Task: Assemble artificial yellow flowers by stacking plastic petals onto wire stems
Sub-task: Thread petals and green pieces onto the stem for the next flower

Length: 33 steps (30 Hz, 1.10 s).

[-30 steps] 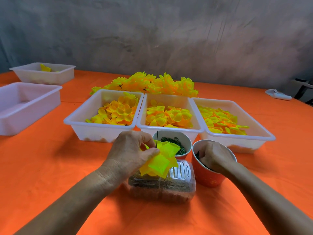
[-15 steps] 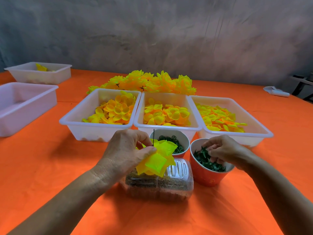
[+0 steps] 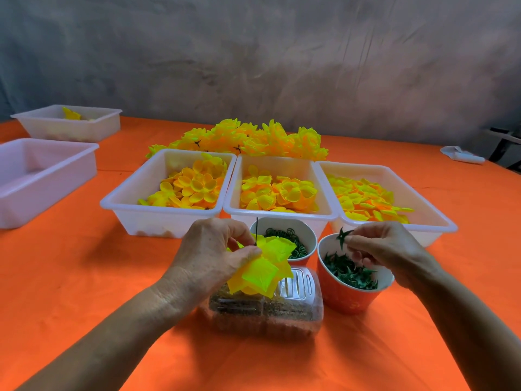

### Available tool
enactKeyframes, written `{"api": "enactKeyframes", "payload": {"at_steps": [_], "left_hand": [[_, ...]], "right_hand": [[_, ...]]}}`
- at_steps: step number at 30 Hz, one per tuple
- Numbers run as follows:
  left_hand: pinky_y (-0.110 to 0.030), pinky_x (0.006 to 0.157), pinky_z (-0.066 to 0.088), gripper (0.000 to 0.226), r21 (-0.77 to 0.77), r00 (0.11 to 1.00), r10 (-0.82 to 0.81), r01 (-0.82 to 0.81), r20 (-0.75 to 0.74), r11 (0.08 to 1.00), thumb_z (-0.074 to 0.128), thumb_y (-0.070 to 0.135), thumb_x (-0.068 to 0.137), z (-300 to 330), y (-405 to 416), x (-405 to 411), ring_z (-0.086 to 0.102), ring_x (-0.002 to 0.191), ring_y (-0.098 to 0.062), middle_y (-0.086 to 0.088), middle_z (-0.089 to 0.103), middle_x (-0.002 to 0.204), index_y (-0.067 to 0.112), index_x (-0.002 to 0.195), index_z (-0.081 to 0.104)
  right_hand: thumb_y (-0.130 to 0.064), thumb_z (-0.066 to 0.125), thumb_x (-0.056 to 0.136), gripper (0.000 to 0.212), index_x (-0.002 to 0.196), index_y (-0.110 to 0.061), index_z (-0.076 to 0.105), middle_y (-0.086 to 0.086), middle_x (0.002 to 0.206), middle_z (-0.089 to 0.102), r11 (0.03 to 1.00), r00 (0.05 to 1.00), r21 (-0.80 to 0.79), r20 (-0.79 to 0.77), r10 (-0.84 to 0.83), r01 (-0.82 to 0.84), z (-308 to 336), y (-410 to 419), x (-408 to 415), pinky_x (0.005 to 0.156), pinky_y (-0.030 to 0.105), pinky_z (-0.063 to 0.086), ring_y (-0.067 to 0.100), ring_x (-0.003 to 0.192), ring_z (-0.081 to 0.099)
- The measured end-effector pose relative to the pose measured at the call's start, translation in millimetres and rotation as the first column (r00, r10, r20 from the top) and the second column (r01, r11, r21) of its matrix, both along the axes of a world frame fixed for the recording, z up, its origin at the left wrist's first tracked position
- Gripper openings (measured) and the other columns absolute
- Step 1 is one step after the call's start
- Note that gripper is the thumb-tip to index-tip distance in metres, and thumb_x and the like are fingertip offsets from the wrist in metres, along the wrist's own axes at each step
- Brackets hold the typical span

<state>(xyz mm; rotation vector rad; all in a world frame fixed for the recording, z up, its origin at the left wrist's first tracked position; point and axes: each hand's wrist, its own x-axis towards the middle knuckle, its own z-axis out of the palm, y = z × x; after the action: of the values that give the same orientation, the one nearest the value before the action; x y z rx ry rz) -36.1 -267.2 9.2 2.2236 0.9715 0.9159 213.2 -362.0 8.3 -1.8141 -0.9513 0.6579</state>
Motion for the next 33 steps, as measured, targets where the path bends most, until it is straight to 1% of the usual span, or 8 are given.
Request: {"api": "enactKeyframes", "payload": {"at_steps": [5, 9, 13, 20, 23, 27, 29, 33], "left_hand": [[-0.025, 0.068, 0.049, 0.018, -0.029, 0.999, -0.004, 0.006, 0.048, 1.000, 0.081, 0.020, 0.071, -3.8, 1.0, 1.6, 0.062, 0.070, -0.011, 0.010, 0.066, 0.066, 0.029, 0.064, 0.067], [-0.022, 0.068, 0.046, 0.011, -0.014, 0.998, -0.015, 0.016, 0.059, 1.000, 0.080, 0.020, 0.072, -5.7, 2.2, 2.1, 0.059, 0.069, -0.010, 0.011, 0.064, 0.068, 0.023, 0.068, 0.071], [-0.028, 0.072, 0.049, 0.007, 0.009, 0.997, -0.016, 0.016, 0.073, 1.000, 0.080, 0.019, 0.072, -5.9, 0.7, 2.5, 0.062, 0.072, -0.015, 0.001, 0.071, 0.079, 0.017, 0.072, 0.073], [-0.031, 0.073, 0.049, 0.008, 0.043, 0.997, -0.011, 0.007, 0.078, 0.999, 0.081, 0.020, 0.071, -5.6, -0.1, 3.6, 0.063, 0.071, -0.017, -0.001, 0.070, 0.075, 0.017, 0.071, 0.073], [-0.035, 0.074, 0.050, 0.008, 0.042, 0.996, -0.014, 0.010, 0.090, 0.999, 0.081, 0.019, 0.071, -6.6, 0.8, 4.1, 0.064, 0.073, -0.020, -0.002, 0.071, 0.078, 0.016, 0.071, 0.073], [-0.037, 0.076, 0.049, 0.008, 0.024, 0.996, -0.030, 0.028, 0.089, 0.999, 0.080, 0.019, 0.072, -6.6, 0.7, 4.0, 0.064, 0.076, -0.022, -0.003, 0.071, 0.081, 0.017, 0.072, 0.072], [-0.035, 0.074, 0.049, 0.008, 0.035, 0.996, -0.005, 0.002, 0.090, 0.999, 0.081, 0.020, 0.071, -6.2, -0.2, 3.5, 0.063, 0.073, -0.019, -0.001, 0.070, 0.077, 0.017, 0.072, 0.073], [-0.036, 0.075, 0.050, 0.006, 0.007, 0.995, -0.021, 0.020, 0.095, 1.000, 0.079, 0.018, 0.072, -6.9, 0.4, 3.3, 0.064, 0.075, -0.020, -0.002, 0.071, 0.080, 0.016, 0.074, 0.073]], "right_hand": [[0.004, 0.066, 0.080, 0.016, 0.068, -0.005, 0.070, 0.007, 0.054, 0.065, 0.937, 0.989, 0.331, -0.053, 0.140, -0.115, 19.9, 3.7, -41.1, 0.043, 0.016, 0.043, 0.009, 0.046, 0.058], [0.005, 0.065, 0.081, 0.026, 0.066, -0.015, 0.071, 0.003, 0.056, 0.067, 0.863, 0.978, 0.474, -0.017, 0.208, -0.176, 21.8, 15.5, -78.2, 0.045, 0.015, 0.043, 0.008, 0.048, 0.058], [0.001, 0.066, 0.081, 0.021, 0.073, -0.017, 0.071, 0.001, 0.057, 0.067, 0.834, 0.979, 0.526, -0.013, 0.201, -0.164, 14.1, 28.1, -106.2, 0.047, 0.015, 0.043, 0.006, 0.050, 0.059], [0.004, 0.064, 0.082, 0.022, 0.072, -0.015, 0.068, 0.001, 0.057, 0.066, 0.803, 0.996, 0.593, -0.024, 0.088, -0.056, 7.7, 32.7, -119.3, 0.050, 0.013, 0.043, 0.006, 0.052, 0.059], [0.002, 0.065, 0.082, 0.018, 0.072, -0.013, 0.068, 0.005, 0.060, 0.067, 0.795, 1.000, 0.606, 0.029, 0.003, -0.020, 5.9, 34.2, -120.6, 0.052, 0.019, 0.045, 0.011, 0.055, 0.060], [-0.001, 0.066, 0.082, 0.013, 0.074, -0.012, 0.068, 0.005, 0.065, 0.068, 0.779, 0.992, 0.625, 0.124, -0.039, -0.047, 1.7, 35.6, -127.2, 0.060, 0.037, 0.053, 0.026, 0.062, 0.065], [-0.003, 0.068, 0.082, 0.011, 0.075, -0.012, 0.068, 0.002, 0.064, 0.068, 0.775, 0.983, 0.628, 0.177, -0.057, -0.068, -1.6, 35.4, -131.5, 0.061, 0.038, 0.054, 0.022, 0.062, 0.065], [-0.012, 0.066, 0.079, 0.004, 0.075, -0.013, 0.067, -0.006, 0.062, 0.064, 0.743, 0.942, 0.659, 0.311, -0.127, -0.117, -6.5, 33.4, -135.3, 0.057, 0.027, 0.051, 0.006, 0.058, 0.060]]}}
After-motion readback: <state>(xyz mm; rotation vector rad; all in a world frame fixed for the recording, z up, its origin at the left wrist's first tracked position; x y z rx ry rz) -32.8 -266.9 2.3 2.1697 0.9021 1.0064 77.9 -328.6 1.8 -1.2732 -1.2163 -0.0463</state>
